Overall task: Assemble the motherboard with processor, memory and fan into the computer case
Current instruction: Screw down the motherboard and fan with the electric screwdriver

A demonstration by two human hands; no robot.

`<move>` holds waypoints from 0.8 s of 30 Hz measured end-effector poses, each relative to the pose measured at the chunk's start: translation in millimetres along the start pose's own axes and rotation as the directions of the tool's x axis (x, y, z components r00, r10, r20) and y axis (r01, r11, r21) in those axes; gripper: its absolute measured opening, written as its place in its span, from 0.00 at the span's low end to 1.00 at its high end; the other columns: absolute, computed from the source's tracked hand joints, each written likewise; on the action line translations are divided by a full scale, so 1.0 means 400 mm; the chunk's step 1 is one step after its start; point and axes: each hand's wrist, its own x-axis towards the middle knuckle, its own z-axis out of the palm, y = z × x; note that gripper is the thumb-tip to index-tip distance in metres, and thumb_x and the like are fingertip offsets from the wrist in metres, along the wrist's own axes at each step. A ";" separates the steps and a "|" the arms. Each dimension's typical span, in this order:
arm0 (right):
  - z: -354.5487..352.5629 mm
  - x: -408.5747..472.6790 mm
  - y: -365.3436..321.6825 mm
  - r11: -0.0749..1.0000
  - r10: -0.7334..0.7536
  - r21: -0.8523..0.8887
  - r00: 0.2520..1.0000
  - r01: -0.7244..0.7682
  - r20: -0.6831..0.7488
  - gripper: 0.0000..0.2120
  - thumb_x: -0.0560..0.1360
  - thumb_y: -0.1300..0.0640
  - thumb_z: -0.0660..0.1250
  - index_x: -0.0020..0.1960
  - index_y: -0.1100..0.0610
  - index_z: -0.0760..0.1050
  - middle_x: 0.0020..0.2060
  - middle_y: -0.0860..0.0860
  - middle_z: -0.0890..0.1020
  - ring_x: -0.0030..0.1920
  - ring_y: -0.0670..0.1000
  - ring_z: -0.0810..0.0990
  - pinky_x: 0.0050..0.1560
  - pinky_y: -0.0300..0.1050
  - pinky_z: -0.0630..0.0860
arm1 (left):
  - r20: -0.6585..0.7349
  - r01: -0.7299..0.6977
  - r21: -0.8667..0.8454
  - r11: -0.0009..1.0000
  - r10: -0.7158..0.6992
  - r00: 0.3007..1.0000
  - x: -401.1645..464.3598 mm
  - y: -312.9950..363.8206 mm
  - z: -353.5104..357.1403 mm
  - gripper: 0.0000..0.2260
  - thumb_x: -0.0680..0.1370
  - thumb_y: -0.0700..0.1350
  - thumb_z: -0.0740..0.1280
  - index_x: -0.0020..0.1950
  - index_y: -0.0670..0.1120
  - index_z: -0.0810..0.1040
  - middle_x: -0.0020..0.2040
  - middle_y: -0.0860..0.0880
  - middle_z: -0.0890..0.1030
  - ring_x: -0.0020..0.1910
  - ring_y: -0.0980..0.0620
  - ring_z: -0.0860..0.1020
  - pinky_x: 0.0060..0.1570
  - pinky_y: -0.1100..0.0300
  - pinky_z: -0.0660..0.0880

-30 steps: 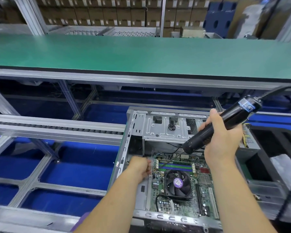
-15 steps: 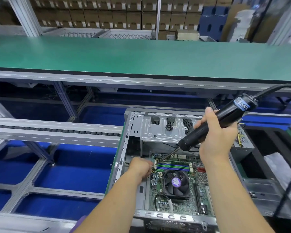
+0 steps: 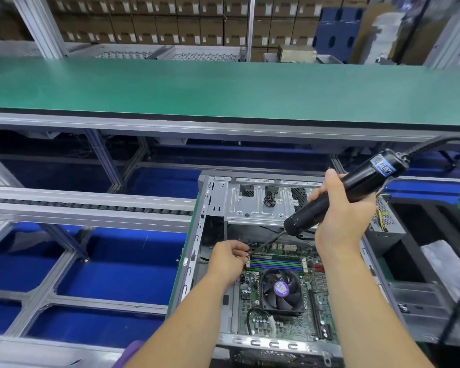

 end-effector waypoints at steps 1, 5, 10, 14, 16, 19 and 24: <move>0.000 0.002 0.002 1.000 -0.001 0.000 1.000 0.001 -0.002 0.16 0.72 0.54 0.75 0.51 0.58 0.70 0.32 0.48 0.78 0.30 0.51 0.76 0.39 0.51 0.77 | -0.005 -0.006 0.005 1.000 0.006 1.000 -0.001 0.001 -0.001 0.12 0.77 0.30 0.67 0.54 0.44 0.82 0.41 0.49 0.79 0.42 0.54 0.77 0.40 0.65 0.73; -0.002 0.003 0.008 1.000 -0.004 -0.010 1.000 0.004 -0.003 0.13 0.73 0.55 0.74 0.50 0.56 0.71 0.31 0.47 0.79 0.30 0.50 0.77 0.40 0.52 0.77 | -0.016 -0.019 0.018 1.000 0.019 1.000 -0.001 0.006 -0.001 0.13 0.77 0.30 0.66 0.54 0.45 0.82 0.43 0.49 0.80 0.43 0.54 0.78 0.38 0.67 0.72; -0.002 0.001 0.007 1.000 0.006 -0.001 1.000 -0.006 -0.001 0.14 0.71 0.52 0.75 0.48 0.53 0.71 0.31 0.48 0.78 0.30 0.52 0.77 0.41 0.52 0.77 | -0.027 -0.029 0.050 0.998 0.030 0.999 -0.002 0.006 0.000 0.13 0.77 0.29 0.66 0.52 0.46 0.81 0.42 0.49 0.80 0.42 0.55 0.77 0.36 0.69 0.71; 0.000 -0.001 0.009 1.000 -0.006 -0.011 1.000 0.006 0.004 0.13 0.72 0.52 0.75 0.48 0.52 0.71 0.30 0.47 0.78 0.30 0.51 0.76 0.42 0.55 0.76 | -0.033 -0.043 0.075 0.996 0.045 0.998 0.001 0.005 0.000 0.13 0.77 0.29 0.66 0.52 0.45 0.82 0.44 0.46 0.81 0.43 0.54 0.78 0.37 0.69 0.72; -0.001 -0.001 0.009 1.000 -0.004 -0.008 1.000 0.004 0.006 0.13 0.72 0.52 0.75 0.48 0.52 0.71 0.30 0.47 0.79 0.30 0.52 0.76 0.43 0.55 0.76 | -0.035 -0.058 0.093 0.994 0.062 0.997 0.002 0.003 0.001 0.12 0.77 0.30 0.66 0.52 0.45 0.82 0.45 0.46 0.82 0.42 0.54 0.78 0.36 0.70 0.71; -0.002 -0.001 0.009 1.000 -0.012 -0.016 1.000 0.012 0.014 0.13 0.72 0.52 0.75 0.49 0.52 0.71 0.31 0.47 0.79 0.31 0.53 0.76 0.42 0.56 0.76 | -0.025 -0.078 0.117 0.990 0.082 0.996 0.005 0.000 0.003 0.11 0.77 0.31 0.67 0.52 0.46 0.82 0.43 0.48 0.80 0.42 0.54 0.77 0.38 0.70 0.71; 0.001 -0.008 0.012 0.999 -0.026 -0.044 0.999 0.028 0.047 0.12 0.72 0.52 0.74 0.48 0.53 0.72 0.30 0.47 0.79 0.31 0.54 0.77 0.43 0.55 0.78 | -0.011 -0.127 0.236 0.963 0.134 0.991 0.008 0.000 0.008 0.11 0.78 0.32 0.67 0.54 0.46 0.82 0.45 0.50 0.79 0.44 0.54 0.77 0.45 0.66 0.73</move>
